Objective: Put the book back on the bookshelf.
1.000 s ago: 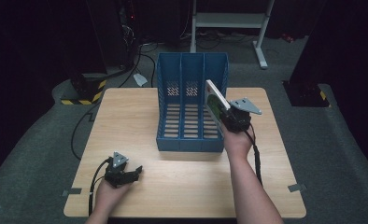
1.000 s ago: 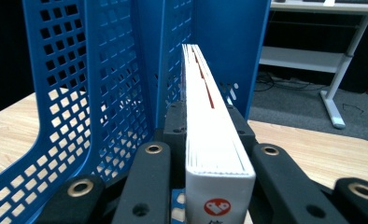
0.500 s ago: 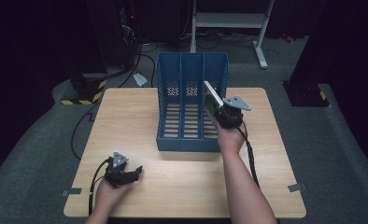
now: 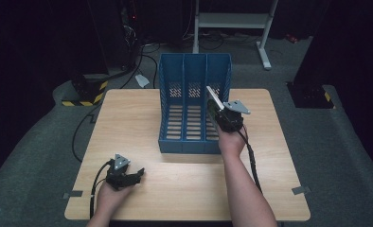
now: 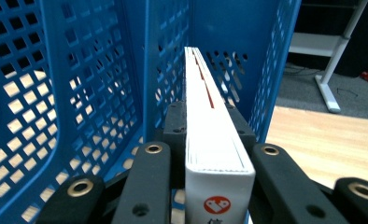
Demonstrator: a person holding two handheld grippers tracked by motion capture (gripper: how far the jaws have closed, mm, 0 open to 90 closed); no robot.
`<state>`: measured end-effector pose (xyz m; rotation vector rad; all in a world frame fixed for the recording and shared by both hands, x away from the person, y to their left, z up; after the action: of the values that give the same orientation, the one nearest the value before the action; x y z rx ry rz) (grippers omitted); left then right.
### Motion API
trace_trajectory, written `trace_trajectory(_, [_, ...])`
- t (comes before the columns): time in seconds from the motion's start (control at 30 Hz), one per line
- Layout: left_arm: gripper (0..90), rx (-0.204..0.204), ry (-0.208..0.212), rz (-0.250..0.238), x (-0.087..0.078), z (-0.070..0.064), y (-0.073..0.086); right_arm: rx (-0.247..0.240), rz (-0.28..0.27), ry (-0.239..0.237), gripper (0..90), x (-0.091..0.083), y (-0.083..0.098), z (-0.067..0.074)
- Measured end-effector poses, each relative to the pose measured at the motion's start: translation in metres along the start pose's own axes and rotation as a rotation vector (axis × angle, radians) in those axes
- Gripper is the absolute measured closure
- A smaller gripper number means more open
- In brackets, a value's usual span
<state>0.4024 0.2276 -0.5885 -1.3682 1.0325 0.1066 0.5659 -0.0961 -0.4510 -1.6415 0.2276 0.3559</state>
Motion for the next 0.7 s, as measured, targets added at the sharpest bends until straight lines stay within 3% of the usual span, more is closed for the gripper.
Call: trace_trajectory(0.7, [24.1,0.003,0.001,0.001,0.000,0.000,0.000,-0.015,0.040,0.002,75.4,0.008,0.014,0.000])
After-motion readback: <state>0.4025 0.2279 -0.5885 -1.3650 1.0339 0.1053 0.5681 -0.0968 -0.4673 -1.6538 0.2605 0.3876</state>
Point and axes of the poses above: each handheld gripper's, and its own axes: x roughly forward along the jaws, y roughly out of its underside, z roughly to its left, the point moved 9 cm from there along x, roughly forward along the jaws, and after that the axes turned 13 degrees about y, right-handed, at the moved point
